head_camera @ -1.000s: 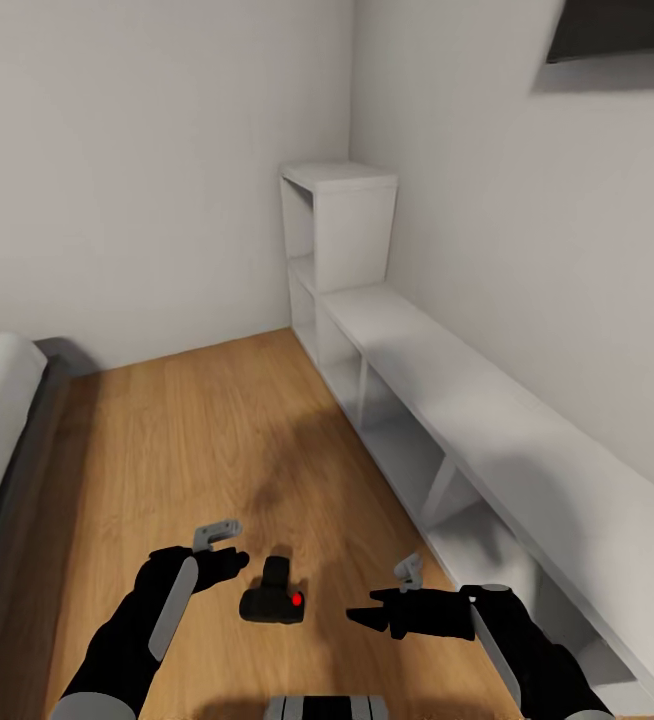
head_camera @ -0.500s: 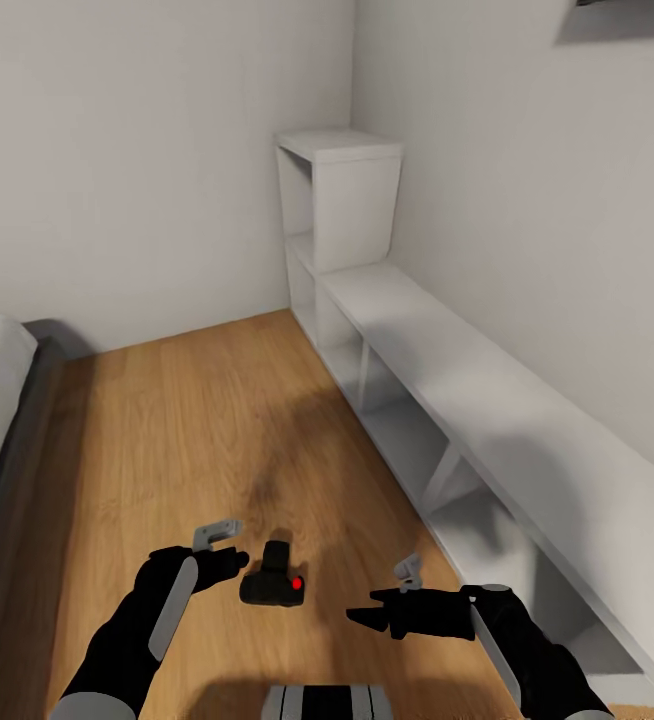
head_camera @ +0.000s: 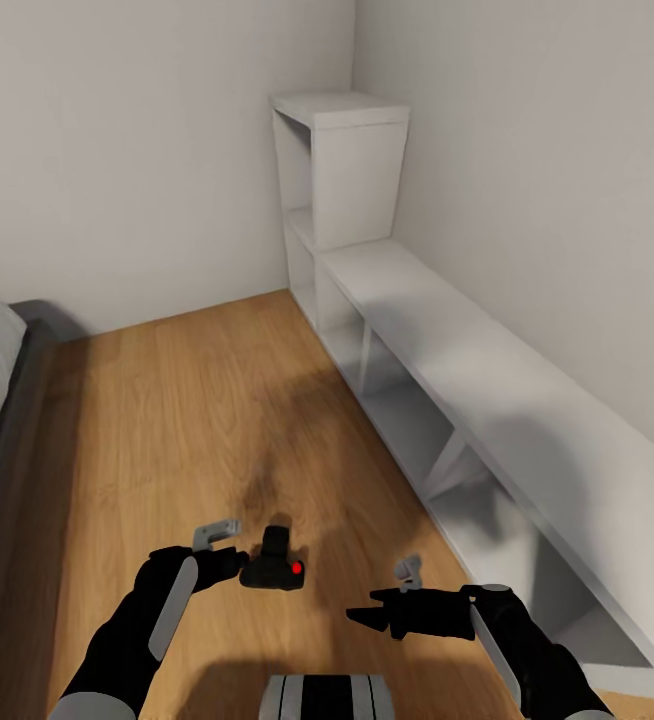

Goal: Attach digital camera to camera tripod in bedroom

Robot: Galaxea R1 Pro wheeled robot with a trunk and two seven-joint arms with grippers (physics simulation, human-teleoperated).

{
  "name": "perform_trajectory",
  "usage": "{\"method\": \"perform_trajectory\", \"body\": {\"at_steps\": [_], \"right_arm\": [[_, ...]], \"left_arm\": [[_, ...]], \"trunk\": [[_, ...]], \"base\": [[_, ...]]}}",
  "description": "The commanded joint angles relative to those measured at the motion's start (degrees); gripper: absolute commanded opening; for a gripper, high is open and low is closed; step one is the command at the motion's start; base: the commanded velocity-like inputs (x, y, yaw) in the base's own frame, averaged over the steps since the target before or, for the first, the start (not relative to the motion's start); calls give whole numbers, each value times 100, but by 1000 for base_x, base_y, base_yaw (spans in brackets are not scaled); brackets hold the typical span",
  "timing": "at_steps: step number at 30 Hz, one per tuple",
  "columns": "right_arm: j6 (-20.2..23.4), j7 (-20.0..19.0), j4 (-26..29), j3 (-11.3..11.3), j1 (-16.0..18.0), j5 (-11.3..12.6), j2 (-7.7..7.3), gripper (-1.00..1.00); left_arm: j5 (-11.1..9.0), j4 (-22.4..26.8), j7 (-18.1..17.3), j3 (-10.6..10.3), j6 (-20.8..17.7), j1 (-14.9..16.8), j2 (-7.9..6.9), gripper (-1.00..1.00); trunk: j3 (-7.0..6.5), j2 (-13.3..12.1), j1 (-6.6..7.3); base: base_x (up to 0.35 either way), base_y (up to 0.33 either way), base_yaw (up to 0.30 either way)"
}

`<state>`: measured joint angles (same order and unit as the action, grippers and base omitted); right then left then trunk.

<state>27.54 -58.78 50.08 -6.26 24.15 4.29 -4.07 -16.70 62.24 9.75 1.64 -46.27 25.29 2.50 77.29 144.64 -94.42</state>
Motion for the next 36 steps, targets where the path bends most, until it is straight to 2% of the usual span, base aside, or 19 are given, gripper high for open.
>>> {"method": "perform_trajectory", "body": {"at_steps": [1, 7, 9, 15, 24, 36], "right_arm": [[49, 7, 3, -16, 2, 46, -6, 100], [47, 9, 2, -16, 2, 46, -6, 100], [50, 40, -51, 32, 2, 21, 38, 100], [50, 44, -52, 31, 2, 20, 41, 100], [43, 94, -57, 36, 2, 12, -32, 100], [33, 97, -27, 12, 2, -19, -49, 100]], "left_arm": [[-62, 7, 45, 11, -23, 2, 5, 100], [-62, 28, 44, 10, -25, 2, 5, 100], [-54, 25, 36, 19, -13, -16, -15, 100], [-53, 49, 38, 11, -13, -19, -26, 100], [-64, 97, 41, -17, -16, -24, -62, 100], [-70, 99, 26, -13, -18, -24, -74, 100]], "trunk": [[27, 3, -1], [160, 11, -17], [159, 11, -17], [159, 11, -17], [159, 11, -17], [159, 11, -17]], "base": [[0, 0, 0], [0, 0, 0], [0, 0, 0], [0, 0, 0], [2, 10, 0], [92, 207, 0]]}}
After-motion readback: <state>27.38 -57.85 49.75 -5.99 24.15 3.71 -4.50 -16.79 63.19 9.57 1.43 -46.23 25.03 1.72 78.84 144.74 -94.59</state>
